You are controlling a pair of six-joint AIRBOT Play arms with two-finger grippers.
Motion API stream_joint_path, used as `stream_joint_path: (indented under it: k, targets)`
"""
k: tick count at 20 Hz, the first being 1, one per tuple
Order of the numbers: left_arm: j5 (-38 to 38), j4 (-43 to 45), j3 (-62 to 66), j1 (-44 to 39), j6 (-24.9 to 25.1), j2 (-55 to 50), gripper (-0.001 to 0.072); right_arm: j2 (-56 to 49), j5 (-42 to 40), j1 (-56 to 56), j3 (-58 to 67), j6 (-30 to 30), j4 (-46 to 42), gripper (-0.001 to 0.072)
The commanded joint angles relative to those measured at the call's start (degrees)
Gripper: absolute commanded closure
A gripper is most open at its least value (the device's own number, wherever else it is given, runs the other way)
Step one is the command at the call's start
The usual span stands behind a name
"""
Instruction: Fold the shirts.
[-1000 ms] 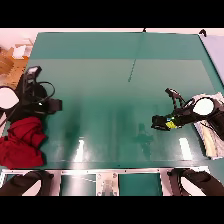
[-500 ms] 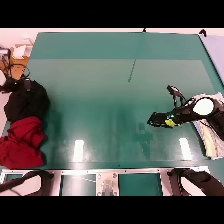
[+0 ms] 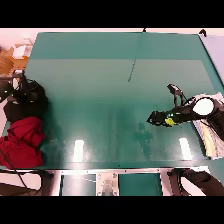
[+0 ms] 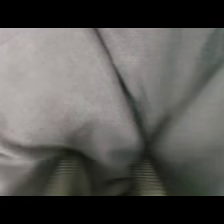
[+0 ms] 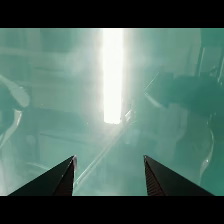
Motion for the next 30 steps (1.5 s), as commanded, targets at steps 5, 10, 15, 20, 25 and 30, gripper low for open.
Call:
stream_joint_path:
  k: [5, 10, 15, 20, 25, 30]
  targets:
    - [-14.95, -0.63, 8.61, 0.09, 3.19, -0.28, 0.0677, 0.02, -0.13, 0.0, 0.0, 0.0, 0.02, 0.022]
    - [-19.61, -19.21, 30.67, -4.81, 6.21, 7.61, 0.0677, 0.04, -0.13, -0.11, 2.56, -0.02, -0.02, 0.0221]
    - [-23.06, -34.73, 46.51, -20.61, 6.14, 13.73, 0.0677, 0.07, 2.71, -4.0, 8.9, -0.02, 0.0, 0.0221]
    - [-28.5, -36.54, 44.48, -35.95, 4.37, 12.66, 0.0676, 0.48, 7.69, -9.88, 12.87, -0.66, 0.02, 0.0221]
    - [-16.81, -37.62, 31.19, -48.02, 4.2, 4.37, 0.0676, 0.46, 8.09, -11.26, 12.87, -0.61, 0.07, 0.0221]
    - [-15.45, -39.54, 28.7, -50.82, 3.69, -3.78, -0.0012, 0.42, 8.07, -11.32, 12.85, -0.61, 0.02, 0.022]
